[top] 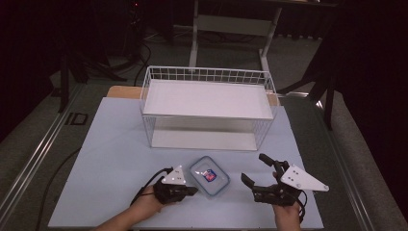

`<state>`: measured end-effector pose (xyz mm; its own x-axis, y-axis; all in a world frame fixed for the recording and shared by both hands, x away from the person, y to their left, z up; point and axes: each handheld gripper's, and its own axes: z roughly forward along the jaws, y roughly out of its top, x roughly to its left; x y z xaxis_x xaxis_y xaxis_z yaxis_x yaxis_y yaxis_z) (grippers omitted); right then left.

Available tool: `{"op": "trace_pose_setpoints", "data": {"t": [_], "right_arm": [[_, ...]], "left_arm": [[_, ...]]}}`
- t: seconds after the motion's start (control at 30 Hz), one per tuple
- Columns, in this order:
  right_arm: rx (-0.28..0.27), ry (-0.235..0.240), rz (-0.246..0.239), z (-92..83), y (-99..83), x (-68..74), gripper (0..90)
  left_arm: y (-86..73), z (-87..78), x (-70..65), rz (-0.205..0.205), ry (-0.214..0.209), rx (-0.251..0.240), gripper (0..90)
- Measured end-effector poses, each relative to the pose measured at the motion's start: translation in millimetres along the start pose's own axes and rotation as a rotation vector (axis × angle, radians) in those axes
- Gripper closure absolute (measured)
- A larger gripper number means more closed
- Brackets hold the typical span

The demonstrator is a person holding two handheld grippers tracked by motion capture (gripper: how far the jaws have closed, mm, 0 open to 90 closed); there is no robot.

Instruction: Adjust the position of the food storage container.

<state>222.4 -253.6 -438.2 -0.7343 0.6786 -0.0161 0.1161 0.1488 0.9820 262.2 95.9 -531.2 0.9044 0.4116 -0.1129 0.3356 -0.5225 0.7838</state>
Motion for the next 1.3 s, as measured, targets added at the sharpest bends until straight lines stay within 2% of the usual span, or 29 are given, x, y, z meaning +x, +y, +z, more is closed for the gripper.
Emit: {"op": "trace_pose_setpoints", "data": {"t": [0.03,0.07,0.1,0.13,0.17,0.2,0.27,0.3,0.37,0.47,0.53,0.67,0.7,0.73,0.83,0.87,0.9,1.07,1.17,1.2,1.3], "right_arm": [[0.0,0.0,0.0,0.0,0.0,0.0,13.9],[0.0,0.001,0.0,0.5,-0.1,0.4,13.9],[0.0,0.001,0.0,0.8,-0.1,0.6,13.9],[0.0,0.001,0.001,1.0,-0.1,0.9,13.9],[0.0,0.003,0.001,1.2,-0.2,1.0,13.9],[0.003,0.002,-0.001,1.3,-0.3,1.1,13.9],[0.008,0.001,-0.003,1.4,-0.4,1.3,13.9],[0.008,0.001,-0.003,1.4,-0.4,1.3,13.9],[0.007,0.003,0.0,2.0,-1.0,0.8,13.9],[0.007,0.004,0.002,1.7,-1.4,0.6,13.9],[0.007,0.005,0.002,1.5,-1.4,0.4,13.9],[0.008,0.009,0.008,1.3,-1.9,-0.2,13.9],[0.012,0.009,0.007,1.6,-2.0,-0.1,13.9],[0.013,0.01,0.008,2.0,-2.1,0.3,13.9],[0.013,0.012,0.007,2.9,-2.2,0.4,13.9],[0.016,0.011,0.002,3.4,-2.2,0.7,13.9],[0.016,0.012,0.003,3.3,-2.3,0.9,13.9],[0.019,0.012,0.005,3.9,-2.6,0.6,13.9],[0.021,0.015,0.01,4.5,-3.0,0.5,13.9],[0.022,0.014,0.007,4.5,-3.0,0.5,13.8],[0.02,0.015,0.009,4.3,-3.0,0.3,13.9]], "left_arm": [[0.0,0.0,0.0,0.0,0.0,0.0,90.0],[-1.9,-6.1,11.8,-0.026,0.044,-0.012,90.0],[-1.9,-6.1,11.8,-0.026,0.044,-0.012,90.0],[-2.3,-8.4,23.5,-0.029,0.08,-0.006,90.0],[-2.3,-8.4,23.5,-0.029,0.08,-0.006,90.0],[-1.9,-8.3,29.4,-0.034,0.097,-0.002,90.0],[1.8,-5.1,47.0,-0.046,0.118,0.002,90.0],[1.8,-5.1,47.0,-0.046,0.118,0.002,90.0],[7.3,3.0,55.8,-0.048,0.119,0.02,90.0],[9.6,9.3,56.1,-0.042,0.111,0.027,90.0],[10.6,13.2,54.8,-0.038,0.078,0.023,90.0],[8.8,14.6,46.3,-0.03,0.05,0.026,90.0],[8.0,13.8,43.0,-0.027,0.048,0.028,90.0],[6.9,12.5,36.4,-0.025,0.027,0.028,90.0],[6.0,12.7,28.4,-0.011,0.024,0.041,90.0],[5.1,12.9,21.2,-0.018,-0.003,0.044,90.0],[5.1,12.9,21.2,-0.018,-0.003,0.044,90.0],[5.5,15.0,0.8,-0.005,-0.056,0.055,90.0],[6.1,16.7,-4.2,-0.002,-0.063,0.056,90.0],[6.5,18.8,-8.1,-0.003,-0.087,0.052,90.0],[6.6,21.6,-12.8,0.0,-0.095,0.048,90.0]]}}
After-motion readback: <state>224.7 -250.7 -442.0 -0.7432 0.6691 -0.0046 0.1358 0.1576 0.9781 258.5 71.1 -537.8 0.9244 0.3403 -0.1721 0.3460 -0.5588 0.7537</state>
